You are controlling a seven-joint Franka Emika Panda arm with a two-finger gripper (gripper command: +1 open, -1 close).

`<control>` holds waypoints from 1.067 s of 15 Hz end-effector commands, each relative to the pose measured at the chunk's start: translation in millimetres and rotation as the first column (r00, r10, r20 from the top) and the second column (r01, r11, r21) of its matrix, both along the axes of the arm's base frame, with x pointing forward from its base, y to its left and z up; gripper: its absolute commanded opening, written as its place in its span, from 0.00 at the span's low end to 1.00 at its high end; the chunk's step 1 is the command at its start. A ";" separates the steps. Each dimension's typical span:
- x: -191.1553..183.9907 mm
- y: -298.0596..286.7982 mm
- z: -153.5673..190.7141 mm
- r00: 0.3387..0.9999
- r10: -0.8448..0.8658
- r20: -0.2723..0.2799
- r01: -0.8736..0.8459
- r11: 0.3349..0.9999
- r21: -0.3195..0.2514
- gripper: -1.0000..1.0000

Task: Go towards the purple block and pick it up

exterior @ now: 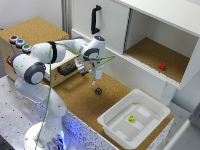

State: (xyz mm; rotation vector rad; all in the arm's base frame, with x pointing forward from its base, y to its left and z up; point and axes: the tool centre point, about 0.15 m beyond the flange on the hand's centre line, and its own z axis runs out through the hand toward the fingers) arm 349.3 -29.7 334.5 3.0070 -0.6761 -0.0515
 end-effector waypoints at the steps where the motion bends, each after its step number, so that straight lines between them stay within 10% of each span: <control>1: -20.0 8.1 2.0 0.985 0.132 0.108 -0.102 0.964 -0.244 1.00; 7: -22.6 -2.8 -24.0 0.959 0.227 0.172 -0.221 0.974 -0.054 1.00; 16: -18.8 -15.0 -38.4 0.917 0.348 0.193 -0.339 0.937 -0.079 1.00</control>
